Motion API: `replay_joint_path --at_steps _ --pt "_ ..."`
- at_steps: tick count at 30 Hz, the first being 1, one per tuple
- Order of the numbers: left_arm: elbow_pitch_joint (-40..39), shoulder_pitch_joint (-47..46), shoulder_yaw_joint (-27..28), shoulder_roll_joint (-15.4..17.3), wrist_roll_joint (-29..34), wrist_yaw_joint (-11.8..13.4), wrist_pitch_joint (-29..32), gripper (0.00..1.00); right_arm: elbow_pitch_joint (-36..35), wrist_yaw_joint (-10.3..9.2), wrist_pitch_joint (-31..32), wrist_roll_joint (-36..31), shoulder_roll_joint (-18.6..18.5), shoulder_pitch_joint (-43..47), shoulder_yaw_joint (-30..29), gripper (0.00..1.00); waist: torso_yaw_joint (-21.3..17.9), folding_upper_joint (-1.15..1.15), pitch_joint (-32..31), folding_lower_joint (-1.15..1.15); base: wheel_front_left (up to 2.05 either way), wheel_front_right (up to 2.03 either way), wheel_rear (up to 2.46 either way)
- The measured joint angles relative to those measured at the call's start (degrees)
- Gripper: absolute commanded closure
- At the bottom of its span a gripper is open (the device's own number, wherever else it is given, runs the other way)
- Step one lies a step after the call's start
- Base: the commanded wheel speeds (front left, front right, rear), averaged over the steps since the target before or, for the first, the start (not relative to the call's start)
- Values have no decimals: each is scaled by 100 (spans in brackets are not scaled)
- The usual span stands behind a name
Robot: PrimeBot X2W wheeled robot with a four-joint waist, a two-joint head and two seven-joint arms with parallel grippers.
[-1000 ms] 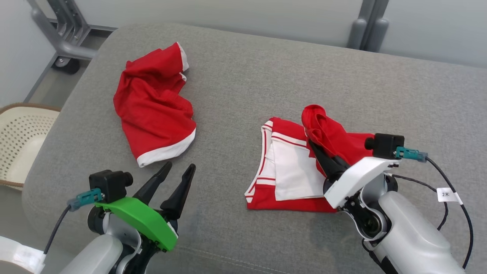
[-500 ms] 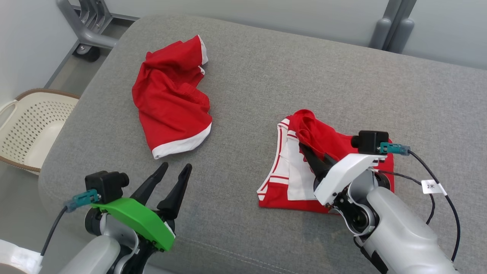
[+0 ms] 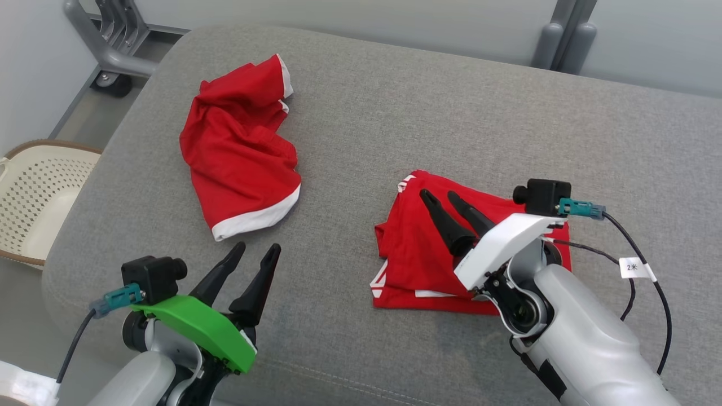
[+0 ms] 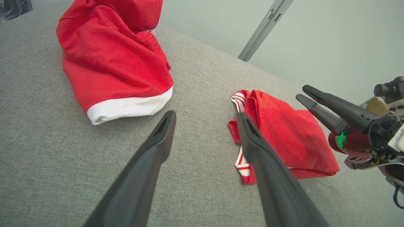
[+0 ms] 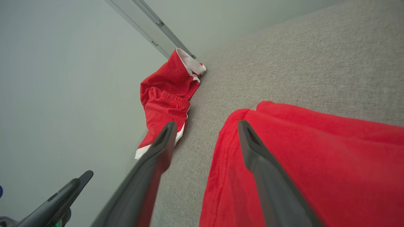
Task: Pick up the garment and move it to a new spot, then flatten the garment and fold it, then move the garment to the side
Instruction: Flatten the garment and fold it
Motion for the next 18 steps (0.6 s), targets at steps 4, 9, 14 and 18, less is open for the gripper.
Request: replay_joint_path --at_steps 4,9,14,18 --pt "-4 6 16 5 -1 1 -22 0 -112 1 -126 -12 -27 -23 -89 0 -80 0 -1 0 0 0 0" --pt "-19 49 33 11 -1 2 -75 0 -179 0 -210 -77 -335 -49 -241 0 -163 0 -8 0 0 0 0" --pt "-59 109 81 13 1 18 -178 0 -232 -65 -270 -148 -682 -44 -409 0 -274 0 -8 0 0 0 0" --pt "-103 110 134 20 46 53 -230 0 -264 -133 -270 -192 -832 22 -430 0 -364 0 16 0 0 0 0"
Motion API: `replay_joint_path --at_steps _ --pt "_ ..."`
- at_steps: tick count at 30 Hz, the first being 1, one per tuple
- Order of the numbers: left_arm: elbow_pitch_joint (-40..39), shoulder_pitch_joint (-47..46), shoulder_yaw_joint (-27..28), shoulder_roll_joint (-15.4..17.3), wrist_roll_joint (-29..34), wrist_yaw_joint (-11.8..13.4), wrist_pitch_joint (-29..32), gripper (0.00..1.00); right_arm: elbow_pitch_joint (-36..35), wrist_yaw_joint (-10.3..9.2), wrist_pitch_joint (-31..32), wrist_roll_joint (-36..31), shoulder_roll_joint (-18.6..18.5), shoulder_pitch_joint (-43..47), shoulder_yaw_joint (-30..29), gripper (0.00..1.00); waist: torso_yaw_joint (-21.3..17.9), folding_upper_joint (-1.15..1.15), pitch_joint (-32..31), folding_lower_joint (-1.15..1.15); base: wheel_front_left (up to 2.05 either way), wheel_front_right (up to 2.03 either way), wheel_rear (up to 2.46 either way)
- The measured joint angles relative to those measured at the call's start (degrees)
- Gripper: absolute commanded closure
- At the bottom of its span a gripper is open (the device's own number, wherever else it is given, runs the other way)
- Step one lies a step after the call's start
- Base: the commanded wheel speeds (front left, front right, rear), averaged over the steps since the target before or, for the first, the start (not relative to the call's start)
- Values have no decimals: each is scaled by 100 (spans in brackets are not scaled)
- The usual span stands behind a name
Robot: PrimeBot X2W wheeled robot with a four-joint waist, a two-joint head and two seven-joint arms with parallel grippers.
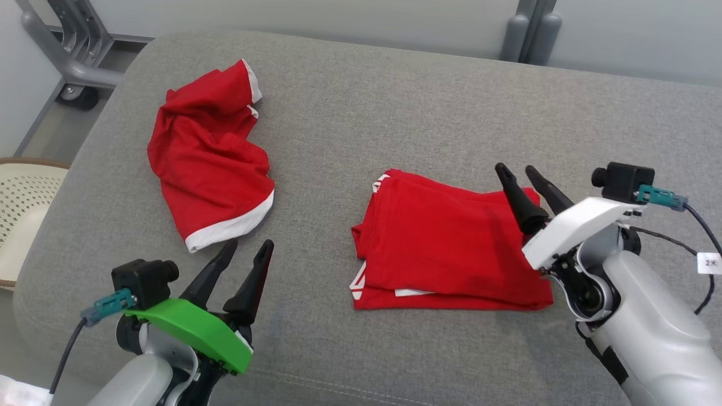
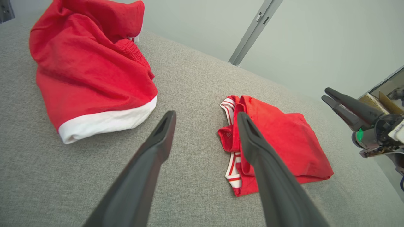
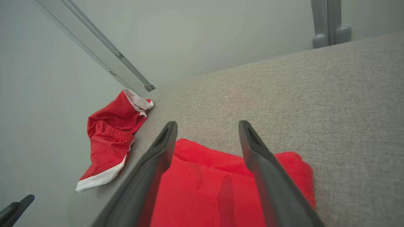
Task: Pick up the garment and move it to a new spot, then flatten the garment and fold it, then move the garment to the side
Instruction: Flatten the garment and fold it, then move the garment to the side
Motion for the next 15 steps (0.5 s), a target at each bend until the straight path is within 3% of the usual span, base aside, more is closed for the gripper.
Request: replay_joint_path --at_steps 6,15 --pt "-41 -2 -33 0 98 0 -4 0 81 -137 -8 -73 -280 352 -92 0 -52 0 29 0 0 0 0" --pt "-51 -2 -86 -1 99 0 -46 0 220 -232 -7 32 -261 797 -145 0 -52 0 21 0 0 0 0"
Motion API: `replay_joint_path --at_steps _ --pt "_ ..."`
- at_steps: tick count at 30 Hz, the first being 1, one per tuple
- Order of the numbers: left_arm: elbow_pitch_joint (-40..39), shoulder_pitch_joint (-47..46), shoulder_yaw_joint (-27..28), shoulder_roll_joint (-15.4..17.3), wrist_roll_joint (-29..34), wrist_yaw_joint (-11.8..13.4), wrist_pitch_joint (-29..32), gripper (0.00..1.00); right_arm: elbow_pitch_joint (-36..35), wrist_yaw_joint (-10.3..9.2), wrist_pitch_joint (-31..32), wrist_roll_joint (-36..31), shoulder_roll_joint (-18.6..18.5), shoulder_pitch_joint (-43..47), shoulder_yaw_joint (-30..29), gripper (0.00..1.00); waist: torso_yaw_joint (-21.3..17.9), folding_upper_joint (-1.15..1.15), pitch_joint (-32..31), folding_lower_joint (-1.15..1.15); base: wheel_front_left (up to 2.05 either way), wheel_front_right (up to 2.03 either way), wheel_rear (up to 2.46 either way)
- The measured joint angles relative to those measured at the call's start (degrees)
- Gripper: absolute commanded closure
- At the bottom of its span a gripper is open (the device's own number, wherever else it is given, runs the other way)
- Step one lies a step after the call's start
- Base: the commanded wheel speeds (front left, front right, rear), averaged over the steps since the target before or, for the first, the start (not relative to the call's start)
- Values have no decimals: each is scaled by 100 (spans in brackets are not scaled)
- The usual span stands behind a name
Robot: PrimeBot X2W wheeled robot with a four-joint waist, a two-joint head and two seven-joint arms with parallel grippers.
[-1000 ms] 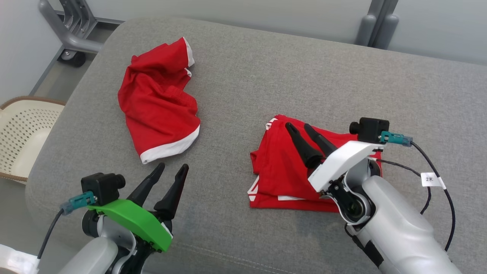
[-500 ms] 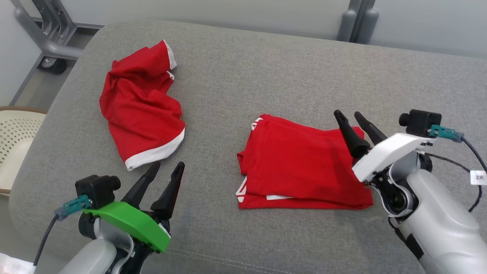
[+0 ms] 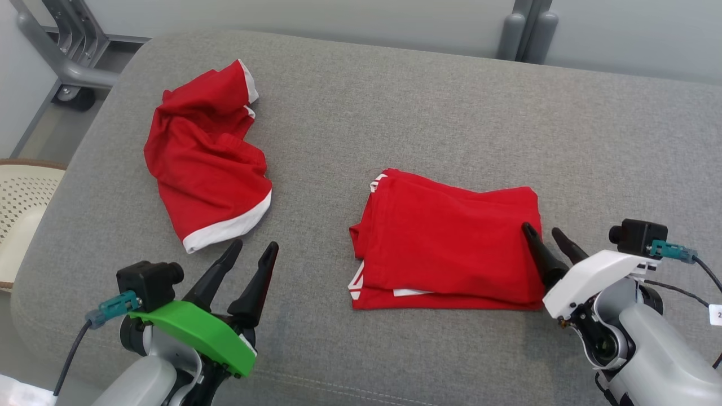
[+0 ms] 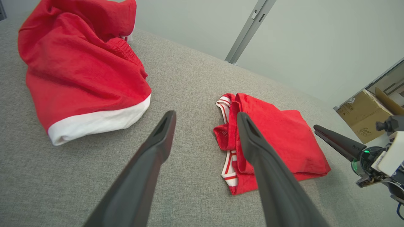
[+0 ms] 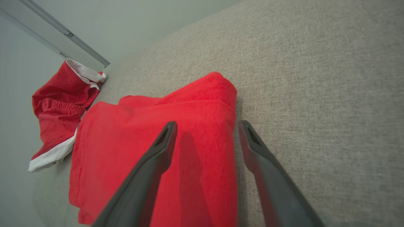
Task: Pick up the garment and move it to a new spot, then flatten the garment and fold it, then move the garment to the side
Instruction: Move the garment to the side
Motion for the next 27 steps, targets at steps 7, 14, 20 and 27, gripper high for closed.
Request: replay_joint_path --at_steps 7,14,20,27 --pt "-1 0 -16 2 1 4 1 0 91 -8 -1 214 70 160 -148 0 3 0 2 0 0 0 0" --pt "-15 0 -33 8 10 7 4 0 297 9 58 602 342 168 -298 0 -16 0 19 0 0 0 0" --pt "-23 0 -33 20 18 8 34 0 420 62 132 698 413 162 -270 0 -3 0 43 0 0 0 0" --pt "-24 0 -34 20 18 9 52 0 502 125 159 704 426 94 -243 100 42 0 71 0 0 0 0"
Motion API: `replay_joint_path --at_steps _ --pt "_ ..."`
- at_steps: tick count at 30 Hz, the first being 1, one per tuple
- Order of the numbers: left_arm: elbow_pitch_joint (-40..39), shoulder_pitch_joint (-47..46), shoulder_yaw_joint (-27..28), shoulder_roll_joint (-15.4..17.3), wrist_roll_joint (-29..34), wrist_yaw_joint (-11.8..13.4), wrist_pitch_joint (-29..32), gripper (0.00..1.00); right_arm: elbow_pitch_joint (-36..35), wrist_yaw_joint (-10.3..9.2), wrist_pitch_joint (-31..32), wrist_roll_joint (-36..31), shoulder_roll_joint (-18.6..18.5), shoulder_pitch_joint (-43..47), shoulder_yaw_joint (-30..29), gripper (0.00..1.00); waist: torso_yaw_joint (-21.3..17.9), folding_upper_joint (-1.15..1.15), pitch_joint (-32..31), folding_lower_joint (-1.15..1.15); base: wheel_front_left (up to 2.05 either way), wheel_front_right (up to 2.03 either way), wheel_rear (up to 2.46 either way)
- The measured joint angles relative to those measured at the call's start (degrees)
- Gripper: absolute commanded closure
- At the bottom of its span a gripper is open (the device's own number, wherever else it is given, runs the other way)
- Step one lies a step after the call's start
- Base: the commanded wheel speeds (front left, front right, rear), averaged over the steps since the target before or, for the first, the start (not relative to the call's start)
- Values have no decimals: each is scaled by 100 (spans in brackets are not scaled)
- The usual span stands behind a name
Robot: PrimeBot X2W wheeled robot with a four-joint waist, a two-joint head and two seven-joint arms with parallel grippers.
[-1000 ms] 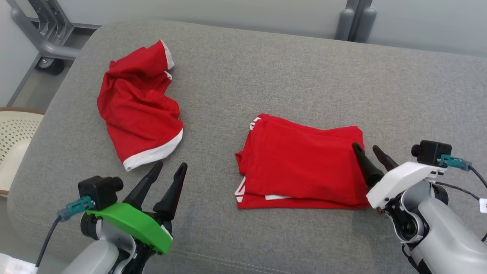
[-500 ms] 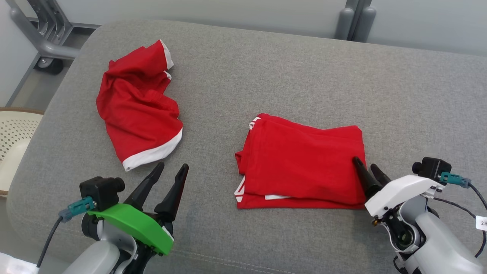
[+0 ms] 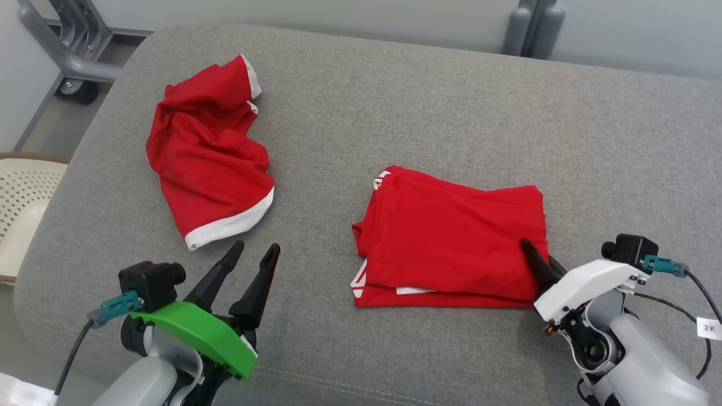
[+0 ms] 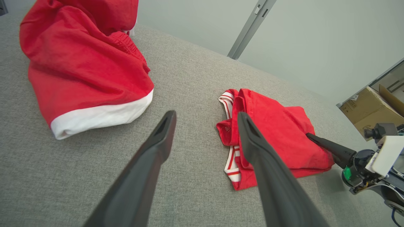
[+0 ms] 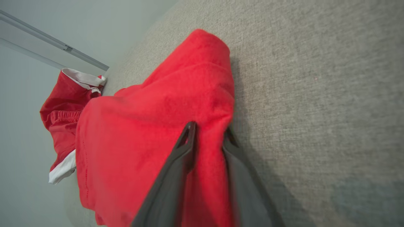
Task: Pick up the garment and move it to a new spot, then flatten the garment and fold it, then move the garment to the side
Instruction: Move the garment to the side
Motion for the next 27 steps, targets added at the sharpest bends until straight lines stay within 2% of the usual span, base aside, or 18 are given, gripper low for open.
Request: replay_joint_path --at_steps 13,22,27 --pt "32 3 49 3 -2 51 -2 0 14 191 -167 -51 -63 -297 -32 100 -76 0 -63 0 0 0 0" --pt "-216 9 182 160 40 60 -62 0 -111 215 -186 -252 -498 -554 -93 100 -401 0 -21 0 0 0 0" --pt "-526 -25 186 402 530 69 -148 0 -204 216 -152 -377 -806 -750 -99 100 -656 0 77 0 0 0 0"
